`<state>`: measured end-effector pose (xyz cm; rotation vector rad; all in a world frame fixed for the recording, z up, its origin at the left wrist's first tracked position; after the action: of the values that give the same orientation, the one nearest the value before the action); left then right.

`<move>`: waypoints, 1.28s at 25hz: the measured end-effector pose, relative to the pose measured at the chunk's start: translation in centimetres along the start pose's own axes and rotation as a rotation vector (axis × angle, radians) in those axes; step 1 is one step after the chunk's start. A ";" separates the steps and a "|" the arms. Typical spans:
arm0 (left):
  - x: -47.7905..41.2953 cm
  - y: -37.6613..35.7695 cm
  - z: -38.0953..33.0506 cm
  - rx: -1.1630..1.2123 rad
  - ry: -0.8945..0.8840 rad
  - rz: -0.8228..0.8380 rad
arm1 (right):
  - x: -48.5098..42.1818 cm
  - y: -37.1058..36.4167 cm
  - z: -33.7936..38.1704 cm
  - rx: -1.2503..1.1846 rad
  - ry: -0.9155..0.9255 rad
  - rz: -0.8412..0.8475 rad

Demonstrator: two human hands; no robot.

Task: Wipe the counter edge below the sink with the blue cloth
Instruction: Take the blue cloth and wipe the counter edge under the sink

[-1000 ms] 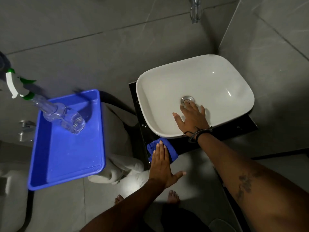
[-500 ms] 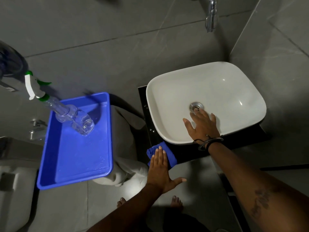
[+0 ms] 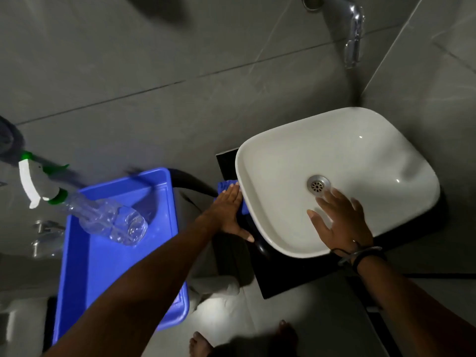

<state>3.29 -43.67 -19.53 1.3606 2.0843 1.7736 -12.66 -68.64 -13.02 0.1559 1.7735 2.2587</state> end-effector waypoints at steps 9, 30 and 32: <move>-7.8 7.0 4.5 0.017 0.078 0.011 | 0.4 -0.5 0.0 0.018 0.027 -0.156; 14.5 -8.3 -14.4 0.281 0.123 -0.430 | 10.3 1.5 2.1 -0.271 0.259 -0.222; 16.2 -5.5 -12.8 0.296 0.157 -0.828 | 14.8 -0.8 4.0 -0.269 0.321 -0.116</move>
<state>-16.78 -42.30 -12.52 0.2586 2.5179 1.2662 -25.72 -60.66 -13.97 -0.3718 1.5435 2.5142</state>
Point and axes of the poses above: each hand's wrist, its own x-axis away from the middle knuckle, its own y-axis out of the back of the hand, z = x × y, the point moved 3 cm from there along -x, towards the middle knuckle, and after that the axes turned 1 degree about y, right-handed, at the moved point
